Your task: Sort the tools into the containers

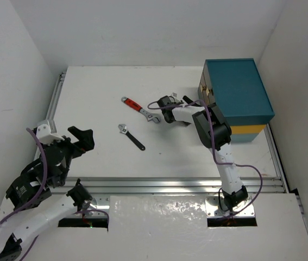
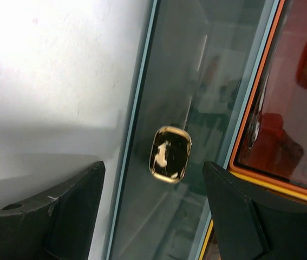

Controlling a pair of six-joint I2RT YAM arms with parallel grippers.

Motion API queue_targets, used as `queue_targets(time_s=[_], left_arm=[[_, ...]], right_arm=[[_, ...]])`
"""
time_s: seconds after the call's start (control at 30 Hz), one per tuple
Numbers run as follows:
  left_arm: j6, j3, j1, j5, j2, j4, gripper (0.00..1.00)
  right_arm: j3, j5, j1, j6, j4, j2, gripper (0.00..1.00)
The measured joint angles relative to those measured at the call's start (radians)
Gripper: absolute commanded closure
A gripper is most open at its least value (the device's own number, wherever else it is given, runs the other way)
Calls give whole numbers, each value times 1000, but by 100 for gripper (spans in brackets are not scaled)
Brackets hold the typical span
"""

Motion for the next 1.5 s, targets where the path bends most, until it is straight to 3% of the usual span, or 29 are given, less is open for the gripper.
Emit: queue_targets(time_s=[0.47,0.57,0.6,0.77,0.8,0.97,1.3,1.5], left_arm=[[2,0,0,3,-13,11,0],[2,0,0,5,-13,11,0],[2,0,0,5,-13,11,0],[2,0,0,5,-18,12,0],[2,0,0,5,-20,13,0],[2,0,0,5,-20,14,0],[2,0,0,6,-20,14,0],[2,0,0,6,-20,14,0]], right_arm=[[-34,15,-10,-56,132,3,32],[-38,10,-11,-64,144,3,44],[-40,7,-13,-68,146,3,53],[-40,44,-17,-73,164,3,64],[-40,50,-17,-73,165,3,72],[-37,63,-17,-59,166,3,79],[26,20,-1,30,51,3,80],[181,-71,71,154,-114,17,79]])
